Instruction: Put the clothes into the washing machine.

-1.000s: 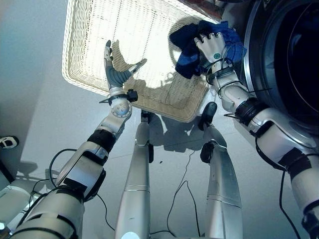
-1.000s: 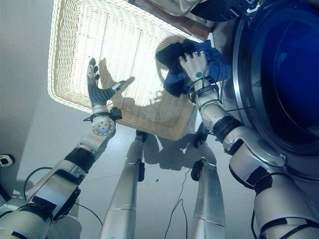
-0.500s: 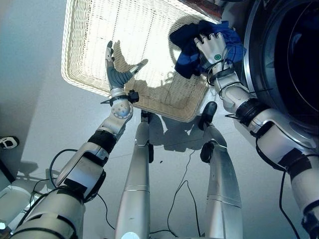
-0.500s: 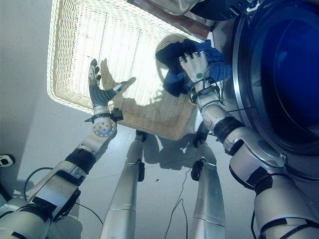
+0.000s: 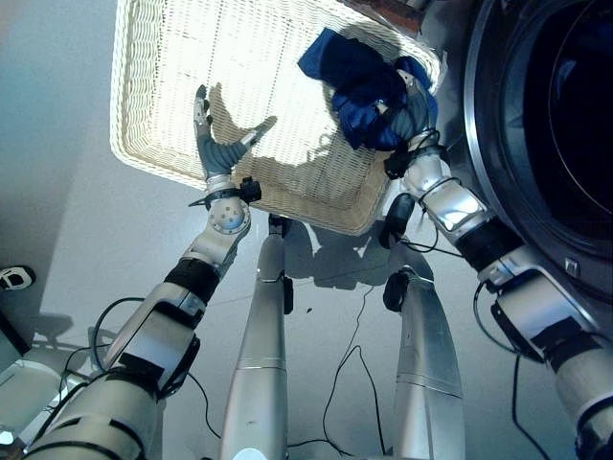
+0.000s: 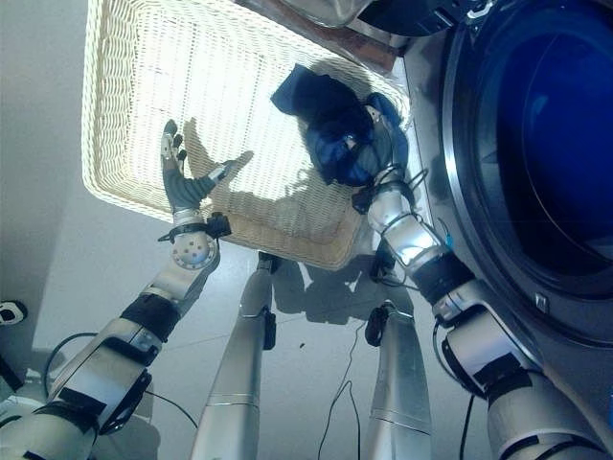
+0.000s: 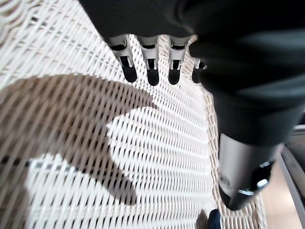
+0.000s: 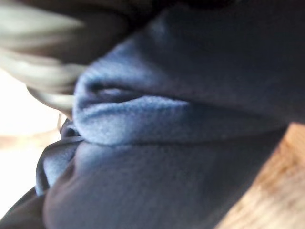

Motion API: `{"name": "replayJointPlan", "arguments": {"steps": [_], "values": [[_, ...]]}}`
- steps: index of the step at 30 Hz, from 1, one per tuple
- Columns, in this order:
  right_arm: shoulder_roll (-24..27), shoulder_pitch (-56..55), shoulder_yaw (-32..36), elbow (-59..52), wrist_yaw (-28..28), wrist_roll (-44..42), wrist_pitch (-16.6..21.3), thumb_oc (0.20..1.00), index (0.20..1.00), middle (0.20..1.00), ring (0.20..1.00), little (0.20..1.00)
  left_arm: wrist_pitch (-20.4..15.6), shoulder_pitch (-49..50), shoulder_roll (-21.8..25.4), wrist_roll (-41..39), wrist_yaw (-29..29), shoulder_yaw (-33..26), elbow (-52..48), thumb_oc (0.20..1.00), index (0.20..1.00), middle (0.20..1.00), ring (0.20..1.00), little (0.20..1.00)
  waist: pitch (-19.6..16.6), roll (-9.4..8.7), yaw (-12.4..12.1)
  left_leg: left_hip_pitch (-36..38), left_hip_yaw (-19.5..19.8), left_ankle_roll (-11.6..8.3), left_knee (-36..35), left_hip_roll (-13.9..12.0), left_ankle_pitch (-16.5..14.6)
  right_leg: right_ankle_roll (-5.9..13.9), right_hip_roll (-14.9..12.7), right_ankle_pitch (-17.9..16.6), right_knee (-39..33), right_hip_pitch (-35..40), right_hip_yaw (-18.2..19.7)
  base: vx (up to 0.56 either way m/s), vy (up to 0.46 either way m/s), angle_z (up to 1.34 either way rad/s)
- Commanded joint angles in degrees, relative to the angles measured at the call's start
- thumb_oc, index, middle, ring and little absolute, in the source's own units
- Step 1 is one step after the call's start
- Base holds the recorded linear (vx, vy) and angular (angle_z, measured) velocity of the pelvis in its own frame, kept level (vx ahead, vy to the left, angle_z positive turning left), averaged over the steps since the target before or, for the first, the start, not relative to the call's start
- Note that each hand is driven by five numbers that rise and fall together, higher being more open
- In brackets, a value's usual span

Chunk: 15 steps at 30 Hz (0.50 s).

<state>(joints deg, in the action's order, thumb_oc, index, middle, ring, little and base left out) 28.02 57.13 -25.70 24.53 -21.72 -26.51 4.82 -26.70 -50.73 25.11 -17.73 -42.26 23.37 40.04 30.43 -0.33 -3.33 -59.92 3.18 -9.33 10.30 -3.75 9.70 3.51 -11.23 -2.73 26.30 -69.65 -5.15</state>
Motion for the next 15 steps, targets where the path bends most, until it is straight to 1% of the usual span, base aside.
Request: {"name": "replayJointPlan", "arguments": {"steps": [1, 2, 4, 5, 6, 7, 8, 12, 13, 15], "values": [[0.79, -2.28, -0.34, -4.50, 3.58, -6.74, 5.31, 0.200, 0.200, 0.200, 0.200, 0.200, -0.94, -0.33, -0.64, 0.94, -0.83, -3.74, -1.74, 1.000, 1.000, 1.000, 1.000, 1.000, -0.64, 2.29, 2.73, -2.46, -2.59, 4.61, 3.86, 5.07, -1.39, 4.00, 5.70, -6.98, -7.29, 2.17, -4.13, 0.00, 0.000, -0.04], [0.92, -3.73, 1.00, -6.61, 5.96, -9.83, 6.51, 0.200, 0.200, 0.200, 0.200, 0.200, -0.65, 0.12, -0.25, 1.07, -0.79, -4.02, -2.26, 1.000, 1.000, 1.000, 1.000, 1.000, -0.64, 2.00, 3.06, -2.40, -2.62, 4.50, 3.92, 4.91, -1.42, 4.12, 5.79, -7.00, -7.29, 2.25, -3.98, 0.00, 0.000, 0.00], [0.70, -4.71, 1.98, -7.74, 7.47, -11.21, 7.38, 0.200, 0.200, 0.200, 0.200, 0.200, -0.39, 0.39, -0.24, 1.28, -0.98, -4.16, -2.58, 1.000, 1.000, 1.000, 1.000, 1.000, -0.64, 1.85, 3.22, -2.16, -2.67, 4.43, 3.80, 4.81, -1.43, 4.19, 5.83, -6.92, -7.27, 2.44, -3.93, 0.00, 0.003, -0.02], [0.49, -5.72, 2.97, -9.06, 9.10, -12.71, 8.32, 0.200, 0.200, 0.200, 0.200, 0.200, -0.35, 0.81, -0.11, 1.48, -1.04, -4.33, -2.79, 1.000, 1.000, 1.000, 1.000, 1.000, -0.64, 1.69, 3.41, -1.77, -2.64, 4.35, 3.53, 4.75, -1.47, 4.30, 5.91, -6.94, -7.42, 2.73, -3.88, 0.00, 0.000, 0.00], [0.49, -5.72, 2.97, -9.06, 9.10, -12.71, 8.32, 0.200, 0.200, 0.200, 0.200, 0.200, -0.35, 0.81, -0.11, 1.48, -1.04, -4.33, -2.79, 1.000, 1.000, 1.000, 1.000, 1.000, -0.64, 1.69, 3.41, -1.77, -2.64, 4.35, 3.53, 4.75, -1.47, 4.30, 5.91, -6.94, -7.42, 2.73, -3.88, 0.00, 0.000, 0.00], [0.48, -6.11, 3.45, -9.64, 10.35, -14.16, 9.07, 0.200, 0.200, 0.200, 0.200, 0.200, -0.27, 0.88, -0.03, 1.50, -1.12, -4.35, -2.82, 1.000, 1.000, 1.000, 1.000, 1.000, -0.64, 1.65, 3.48, -1.57, -2.65, 4.32, 3.31, 4.70, -1.42, 4.37, 5.92, -6.92, -7.58, 2.95, -3.85, -0.01, 0.009, -0.05], [0.33, -6.80, 4.41, -10.81, 12.27, -17.33, 10.27, 0.200, 0.200, 0.200, 0.200, 0.200, -0.28, 1.13, 0.16, 1.53, -0.95, -4.52, -2.85, 1.000, 1.000, 1.000, 1.000, 1.000, -0.64, 1.61, 3.57, -1.29, -2.72, 4.21, 3.06, 4.57, -1.42, 4.45, 5.89, -6.78, -7.74, 3.26, -3.86, -0.01, 0.010, -0.07], [0.31, -8.07, 6.76, -13.19, 15.01, -23.32, 12.77, 0.200, 0.200, 0.200, 0.200, 0.200, -0.58, 1.81, 0.78, 1.42, -0.76, -4.66, -2.95, 1.000, 1.000, 1.000, 1.000, 1.000, -0.64, 1.50, 3.77, -1.02, -2.71, 4.11, 2.89, 4.46, -1.47, 4.62, 5.89, -6.66, -7.95, 3.66, -3.79, 0.00, 0.004, -0.03], [0.31, -8.07, 6.76, -13.19, 15.01, -23.32, 12.77, 0.200, 0.200, 0.200, 0.200, 0.200, -0.58, 1.81, 0.78, 1.42, -0.76, -4.66, -2.95, 1.000, 1.000, 1.000, 1.000, 1.000, -0.64, 1.50, 3.77, -1.02, -2.71, 4.11, 2.89, 4.46, -1.47, 4.62, 5.89, -6.66, -7.95, 3.66, -3.79, 0.00, 0.000, 0.00], [-0.15, -9.12, 8.79, -14.30, 17.01, -27.76, 15.07, 0.200, 0.200, 0.200, 0.200, 0.200, -0.82, 2.35, 1.05, 1.31, -0.69, -4.98, -3.08, 1.000, 1.000, 1.000, 1.000, 1.000, -0.64, 1.46, 3.90, -0.83, -2.76, 4.08, 2.78, 4.27, -1.58, 4.74, 5.83, -6.52, -8.01, 3.90, -3.75, 0.00, 0.000, 0.00]]}}
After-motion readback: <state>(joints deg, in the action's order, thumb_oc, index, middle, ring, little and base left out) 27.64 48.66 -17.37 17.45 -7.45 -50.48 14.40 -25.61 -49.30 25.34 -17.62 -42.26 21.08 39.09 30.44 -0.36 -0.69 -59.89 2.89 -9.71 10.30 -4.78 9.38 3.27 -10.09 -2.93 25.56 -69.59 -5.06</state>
